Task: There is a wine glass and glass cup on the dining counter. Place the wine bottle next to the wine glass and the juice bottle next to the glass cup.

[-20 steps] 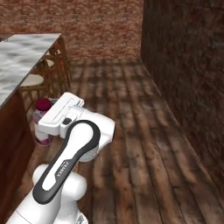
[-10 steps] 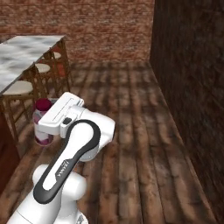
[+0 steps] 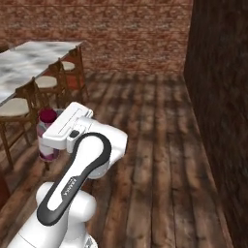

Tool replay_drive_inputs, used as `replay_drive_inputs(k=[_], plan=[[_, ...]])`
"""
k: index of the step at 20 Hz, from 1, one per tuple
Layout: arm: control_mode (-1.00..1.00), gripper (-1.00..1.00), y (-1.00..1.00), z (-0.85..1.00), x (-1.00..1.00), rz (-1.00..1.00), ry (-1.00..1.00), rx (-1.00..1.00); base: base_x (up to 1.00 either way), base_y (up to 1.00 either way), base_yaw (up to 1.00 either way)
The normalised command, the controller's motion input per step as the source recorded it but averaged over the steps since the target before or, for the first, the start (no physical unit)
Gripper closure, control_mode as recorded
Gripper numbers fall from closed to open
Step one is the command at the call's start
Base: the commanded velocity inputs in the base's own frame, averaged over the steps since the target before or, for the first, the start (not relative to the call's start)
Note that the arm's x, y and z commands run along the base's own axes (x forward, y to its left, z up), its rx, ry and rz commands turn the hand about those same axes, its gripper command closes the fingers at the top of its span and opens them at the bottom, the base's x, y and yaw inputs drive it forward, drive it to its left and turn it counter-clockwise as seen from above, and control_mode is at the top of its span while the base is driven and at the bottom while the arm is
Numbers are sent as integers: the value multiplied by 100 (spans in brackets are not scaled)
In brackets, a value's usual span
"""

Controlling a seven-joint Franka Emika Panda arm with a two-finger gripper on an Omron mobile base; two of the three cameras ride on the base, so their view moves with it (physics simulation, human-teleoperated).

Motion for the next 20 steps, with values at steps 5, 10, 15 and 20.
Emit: replay_drive_inputs(k=[5, 10, 15, 20], plan=[[100, 100, 0, 0, 0, 0, 0, 0, 100, -31, 25], [100, 100, 0, 0, 0, 0, 0, 0, 100, -30, 24], [100, 100, 0, 0, 0, 0, 0, 0, 100, -27, 24], [100, 100, 0, 0, 0, 0, 0, 0, 100, -28, 25]])
